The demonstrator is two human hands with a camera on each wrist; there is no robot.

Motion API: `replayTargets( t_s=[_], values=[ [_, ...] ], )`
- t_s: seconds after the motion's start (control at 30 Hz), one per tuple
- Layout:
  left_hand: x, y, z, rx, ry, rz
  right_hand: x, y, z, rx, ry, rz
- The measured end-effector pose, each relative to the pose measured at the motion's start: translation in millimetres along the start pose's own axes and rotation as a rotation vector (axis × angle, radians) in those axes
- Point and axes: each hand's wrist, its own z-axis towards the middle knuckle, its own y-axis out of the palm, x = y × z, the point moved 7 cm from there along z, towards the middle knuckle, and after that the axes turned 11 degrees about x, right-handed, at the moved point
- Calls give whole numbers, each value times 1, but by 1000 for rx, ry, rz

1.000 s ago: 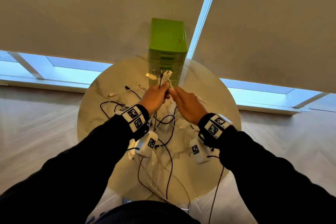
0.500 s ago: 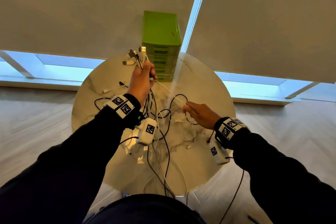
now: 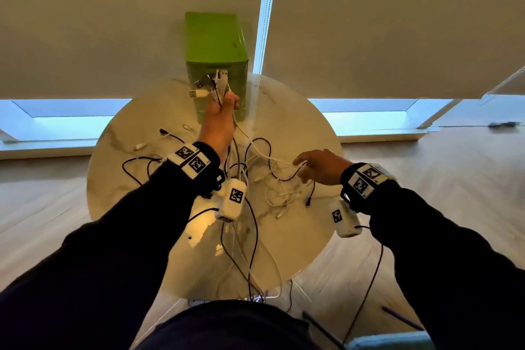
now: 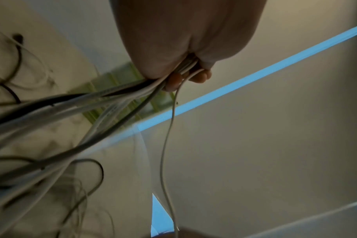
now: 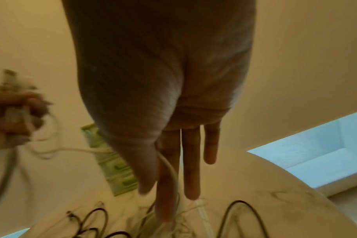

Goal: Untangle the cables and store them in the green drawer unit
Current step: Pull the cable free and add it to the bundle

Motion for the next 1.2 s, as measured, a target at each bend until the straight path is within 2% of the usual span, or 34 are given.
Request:
replayTargets(
  t_s=[0.07, 0.2, 0.3, 0.37, 0.43, 0.5, 0.57, 0.63, 0.7, 0.77, 0.8, 0.9, 1.0, 1.1, 1.2],
  values=[
    [-6, 28, -15, -87, 18, 44, -23, 2, -5, -15, -19, 33],
    [-1, 66, -44, -189, 99, 136, -62, -14, -19, 102, -72, 251],
    [3, 75, -48, -241, 109, 165, -59, -38, -32, 265, -138, 235],
    [-1, 71, -41, -236, 60, 146, -38, -50, -37, 308, -109, 150],
    [-4, 64, -35, -197, -56, 35, -6, -55, -42, 236, -2, 8],
    [-2, 59, -33, -179, -145, -89, 36, -47, -48, 86, 162, -200],
    [3, 60, -35, -216, -182, -179, 77, -30, -61, -103, 319, -405],
    [3, 65, -40, -270, -185, -216, 106, -7, -72, -176, 487, -317],
    [-3, 69, -45, -291, -183, -208, 115, 13, -74, -182, 538, -233],
    [-12, 69, -50, -302, -187, -173, 105, 28, -68, -217, 459, -283],
    [-17, 67, -51, -304, -199, -164, 96, 34, -61, -179, 390, -275],
    [-28, 63, -53, -295, -235, -181, 44, 34, -40, 59, 155, 43],
    [-29, 62, -53, -300, -243, -191, -12, 25, -24, 270, -120, 180],
    [-29, 58, -47, -297, -204, -145, -49, 22, -15, 331, -217, 240],
    [-26, 49, -39, -267, -145, -91, -54, 12, -11, 402, -220, 249]
  ],
)
